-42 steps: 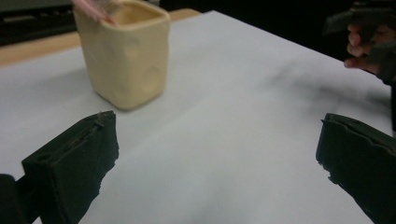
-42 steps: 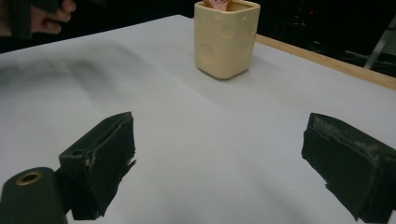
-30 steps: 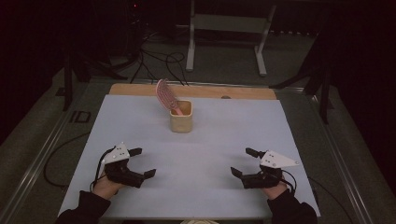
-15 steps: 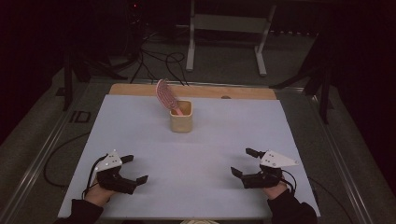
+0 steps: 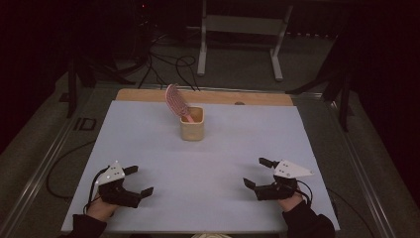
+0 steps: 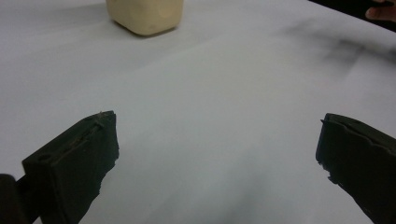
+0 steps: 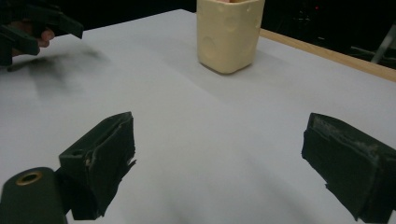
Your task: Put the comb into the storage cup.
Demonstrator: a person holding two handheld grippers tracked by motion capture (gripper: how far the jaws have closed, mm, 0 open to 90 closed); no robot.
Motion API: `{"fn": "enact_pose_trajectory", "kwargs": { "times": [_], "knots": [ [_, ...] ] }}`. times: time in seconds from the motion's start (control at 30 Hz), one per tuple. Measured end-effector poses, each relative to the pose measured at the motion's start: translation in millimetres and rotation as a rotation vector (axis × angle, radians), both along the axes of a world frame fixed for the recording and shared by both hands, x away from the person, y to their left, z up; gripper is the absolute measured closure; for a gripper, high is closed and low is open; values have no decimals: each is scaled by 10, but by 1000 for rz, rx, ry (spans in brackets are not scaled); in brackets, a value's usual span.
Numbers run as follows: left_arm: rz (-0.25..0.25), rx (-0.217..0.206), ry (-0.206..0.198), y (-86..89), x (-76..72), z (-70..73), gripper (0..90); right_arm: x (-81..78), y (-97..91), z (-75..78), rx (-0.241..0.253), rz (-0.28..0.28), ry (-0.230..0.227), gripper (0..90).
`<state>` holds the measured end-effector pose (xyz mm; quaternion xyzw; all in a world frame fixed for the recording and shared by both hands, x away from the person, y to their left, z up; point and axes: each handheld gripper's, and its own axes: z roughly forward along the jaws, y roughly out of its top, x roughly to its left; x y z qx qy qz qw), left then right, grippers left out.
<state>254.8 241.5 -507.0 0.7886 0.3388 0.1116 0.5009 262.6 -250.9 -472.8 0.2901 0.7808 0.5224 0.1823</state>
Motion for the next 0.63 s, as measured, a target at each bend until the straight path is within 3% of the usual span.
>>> {"fn": "enact_pose_trajectory", "kwargs": {
  "times": [0.63],
  "knots": [
    [-17, -14, -9, -19, -39, 15, 1, 19, 21, -12, -13, 4, -1, 92]
  ]
}}
